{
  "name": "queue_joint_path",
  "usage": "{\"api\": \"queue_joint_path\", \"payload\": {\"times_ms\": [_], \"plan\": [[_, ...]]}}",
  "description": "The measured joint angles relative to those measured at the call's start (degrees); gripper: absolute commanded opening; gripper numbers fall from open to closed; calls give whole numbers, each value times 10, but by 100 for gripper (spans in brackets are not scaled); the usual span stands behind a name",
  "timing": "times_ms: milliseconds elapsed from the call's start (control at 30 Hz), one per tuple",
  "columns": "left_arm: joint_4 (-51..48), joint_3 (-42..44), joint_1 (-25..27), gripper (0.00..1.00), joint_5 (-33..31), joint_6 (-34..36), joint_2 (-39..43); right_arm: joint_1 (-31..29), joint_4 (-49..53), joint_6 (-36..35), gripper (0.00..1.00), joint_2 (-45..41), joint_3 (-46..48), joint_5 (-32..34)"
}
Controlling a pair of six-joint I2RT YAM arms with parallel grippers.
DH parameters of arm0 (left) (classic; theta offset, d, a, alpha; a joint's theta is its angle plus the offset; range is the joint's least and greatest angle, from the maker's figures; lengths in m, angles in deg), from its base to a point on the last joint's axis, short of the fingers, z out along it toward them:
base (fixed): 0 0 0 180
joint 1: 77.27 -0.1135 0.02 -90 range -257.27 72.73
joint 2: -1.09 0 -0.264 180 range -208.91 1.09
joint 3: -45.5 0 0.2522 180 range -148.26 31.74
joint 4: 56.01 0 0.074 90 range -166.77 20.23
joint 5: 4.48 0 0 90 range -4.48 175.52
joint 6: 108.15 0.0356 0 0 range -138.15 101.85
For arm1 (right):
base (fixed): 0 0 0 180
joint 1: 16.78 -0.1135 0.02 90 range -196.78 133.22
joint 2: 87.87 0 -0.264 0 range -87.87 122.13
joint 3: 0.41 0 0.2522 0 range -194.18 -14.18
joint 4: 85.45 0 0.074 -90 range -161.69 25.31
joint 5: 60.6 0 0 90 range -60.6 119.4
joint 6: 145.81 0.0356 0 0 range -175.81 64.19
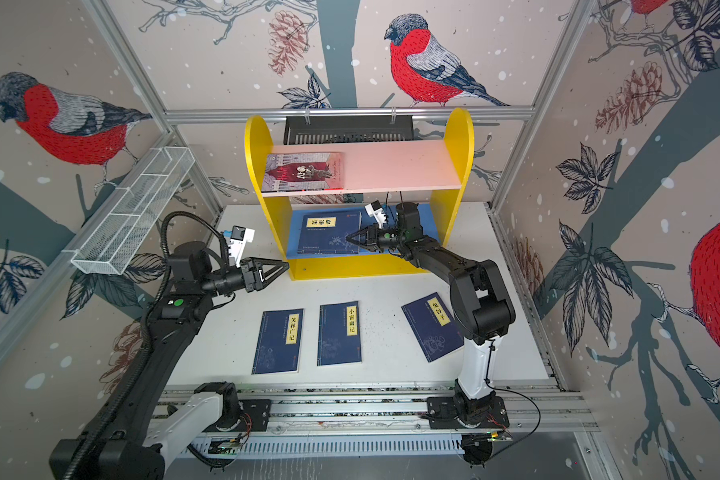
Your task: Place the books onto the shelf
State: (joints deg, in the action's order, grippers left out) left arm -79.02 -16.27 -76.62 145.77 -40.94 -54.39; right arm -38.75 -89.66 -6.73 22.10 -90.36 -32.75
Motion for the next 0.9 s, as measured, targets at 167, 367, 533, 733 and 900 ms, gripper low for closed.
{"api": "queue_joint_path", "payload": {"times_ms": [167, 367, 533, 733, 900], "plan": [[2, 7, 0, 70, 2, -9, 3, -2, 51, -24, 2, 36, -52, -6], [12, 12, 0, 70, 2, -13, 7, -5, 97, -42, 2, 72, -98, -7], [13, 17, 0, 70, 1, -13, 8, -13, 119, -45, 2, 89, -123, -7], [13, 19, 0, 70, 1, -13, 11, -17, 132, -51, 3, 95, -130, -7], [14, 24, 0, 70, 1, -13, 14, -19, 132, -50, 3, 95, -130, -3]]}}
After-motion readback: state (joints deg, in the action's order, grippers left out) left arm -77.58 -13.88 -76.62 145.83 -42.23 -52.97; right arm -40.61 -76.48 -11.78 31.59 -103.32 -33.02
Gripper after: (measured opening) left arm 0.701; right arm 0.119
